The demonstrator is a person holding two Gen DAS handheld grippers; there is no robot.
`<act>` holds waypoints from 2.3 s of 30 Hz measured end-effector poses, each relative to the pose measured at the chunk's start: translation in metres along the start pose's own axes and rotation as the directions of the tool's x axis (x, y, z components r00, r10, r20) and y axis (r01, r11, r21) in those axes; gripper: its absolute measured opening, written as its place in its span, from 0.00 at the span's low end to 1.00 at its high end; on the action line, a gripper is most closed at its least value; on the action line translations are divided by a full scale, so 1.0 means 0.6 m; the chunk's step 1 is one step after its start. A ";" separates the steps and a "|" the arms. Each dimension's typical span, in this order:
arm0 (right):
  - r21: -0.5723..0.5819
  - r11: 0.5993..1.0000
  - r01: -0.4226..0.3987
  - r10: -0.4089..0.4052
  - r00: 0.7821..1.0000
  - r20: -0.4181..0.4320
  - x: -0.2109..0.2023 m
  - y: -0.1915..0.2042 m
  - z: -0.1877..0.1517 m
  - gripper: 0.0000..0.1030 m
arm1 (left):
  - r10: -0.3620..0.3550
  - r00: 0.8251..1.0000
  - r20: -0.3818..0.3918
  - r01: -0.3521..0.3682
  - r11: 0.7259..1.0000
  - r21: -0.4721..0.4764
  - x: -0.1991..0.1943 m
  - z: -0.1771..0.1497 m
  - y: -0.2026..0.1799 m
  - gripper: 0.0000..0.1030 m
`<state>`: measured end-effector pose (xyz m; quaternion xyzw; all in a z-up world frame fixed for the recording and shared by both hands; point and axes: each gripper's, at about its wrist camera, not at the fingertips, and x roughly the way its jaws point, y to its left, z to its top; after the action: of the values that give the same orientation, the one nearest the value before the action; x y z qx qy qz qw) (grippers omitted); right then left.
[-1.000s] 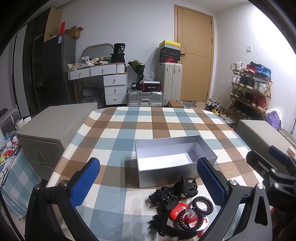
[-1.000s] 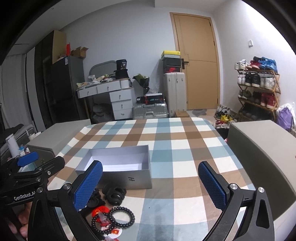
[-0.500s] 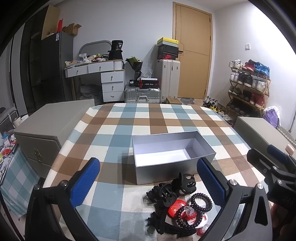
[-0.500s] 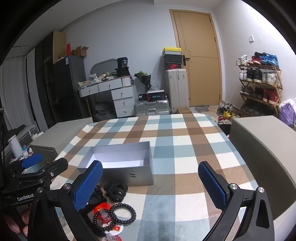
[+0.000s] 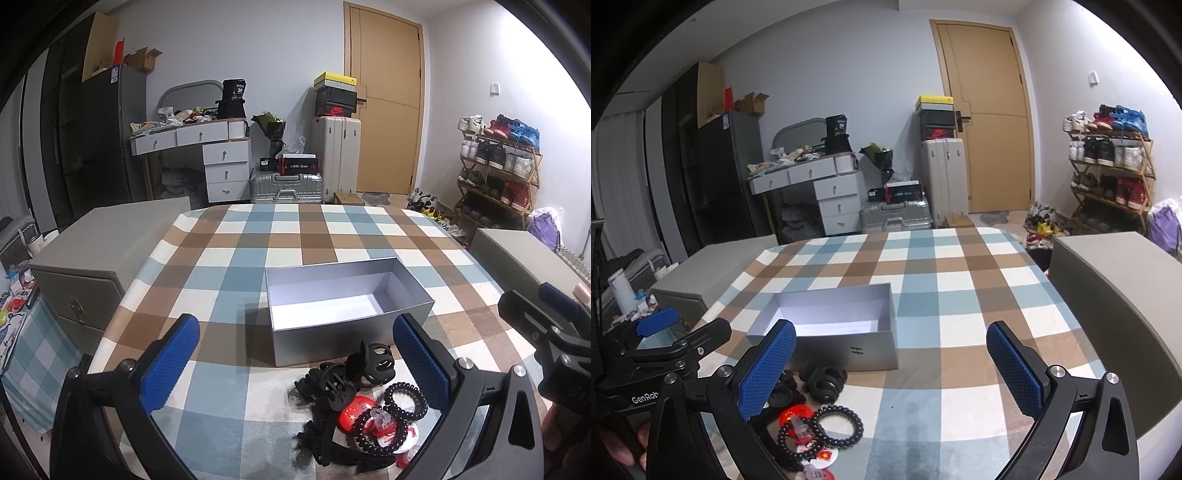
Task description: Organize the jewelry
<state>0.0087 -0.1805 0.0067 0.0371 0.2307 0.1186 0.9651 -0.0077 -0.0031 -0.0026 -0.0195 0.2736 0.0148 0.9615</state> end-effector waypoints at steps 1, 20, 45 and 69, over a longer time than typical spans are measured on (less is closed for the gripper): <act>-0.002 1.000 0.002 -0.002 1.000 0.001 0.000 0.001 0.000 1.00 | -0.001 1.000 -0.001 0.001 1.000 -0.002 0.000 -0.001 0.001 0.99; 0.026 0.995 -0.095 0.097 0.991 -0.088 0.043 -0.005 -0.022 1.00 | -0.026 0.999 -0.043 0.025 1.000 -0.014 0.018 -0.016 0.015 0.99; 0.208 0.934 -0.289 0.353 0.830 -0.431 0.219 0.036 -0.075 0.76 | -0.147 0.970 -0.191 0.131 0.987 -0.091 0.057 -0.086 0.075 0.99; 0.156 0.957 -0.244 0.285 0.887 -0.363 0.184 0.003 -0.065 0.49 | -0.307 0.897 -0.317 0.293 0.952 -0.091 0.113 -0.055 0.035 0.99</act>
<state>0.0859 -0.1510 -0.0758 0.0958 0.4128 0.2416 0.8730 0.0321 0.0173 -0.0668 -0.0835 0.4225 -0.1314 0.8929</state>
